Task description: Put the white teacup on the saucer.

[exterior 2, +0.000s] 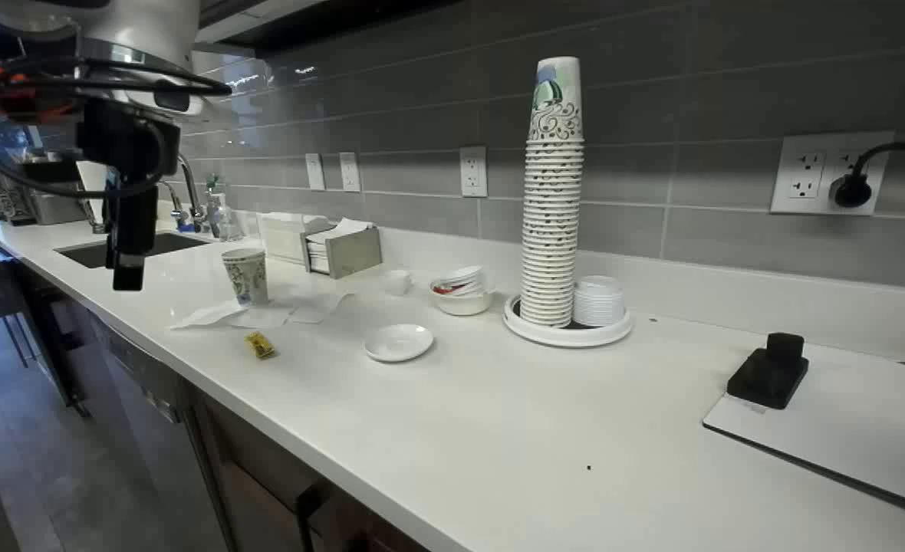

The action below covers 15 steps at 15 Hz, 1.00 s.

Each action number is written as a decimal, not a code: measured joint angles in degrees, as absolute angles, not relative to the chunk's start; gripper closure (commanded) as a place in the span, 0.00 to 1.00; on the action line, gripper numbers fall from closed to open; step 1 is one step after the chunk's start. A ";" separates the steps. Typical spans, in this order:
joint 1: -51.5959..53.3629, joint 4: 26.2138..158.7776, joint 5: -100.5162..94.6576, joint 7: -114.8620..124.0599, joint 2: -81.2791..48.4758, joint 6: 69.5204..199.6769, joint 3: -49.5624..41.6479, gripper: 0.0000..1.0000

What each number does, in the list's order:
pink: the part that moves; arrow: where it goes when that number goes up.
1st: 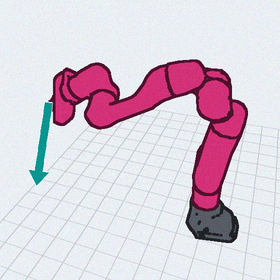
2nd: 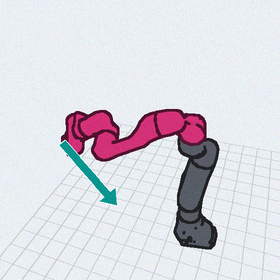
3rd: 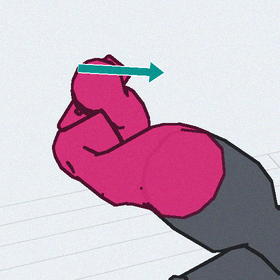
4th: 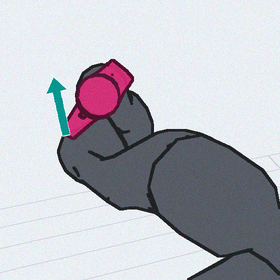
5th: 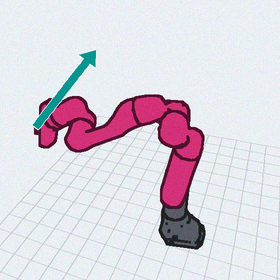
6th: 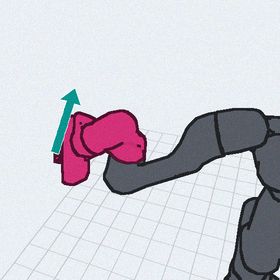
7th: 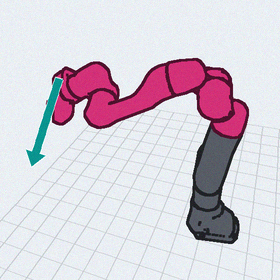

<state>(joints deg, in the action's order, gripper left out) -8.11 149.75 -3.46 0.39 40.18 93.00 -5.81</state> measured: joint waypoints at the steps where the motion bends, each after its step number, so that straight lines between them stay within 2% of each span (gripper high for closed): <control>1: -8.11 149.75 -3.46 0.39 40.18 93.00 -5.81 0.00; 8: -7.48 149.75 -3.42 0.36 39.69 96.43 -5.43 0.00; 11: -5.01 149.28 -3.42 0.44 35.68 107.66 -2.88 0.00; 15: -2.18 144.46 -3.41 2.95 23.64 125.44 1.03 0.00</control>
<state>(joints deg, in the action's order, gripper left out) -2.18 144.46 -3.41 2.95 23.64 125.44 1.03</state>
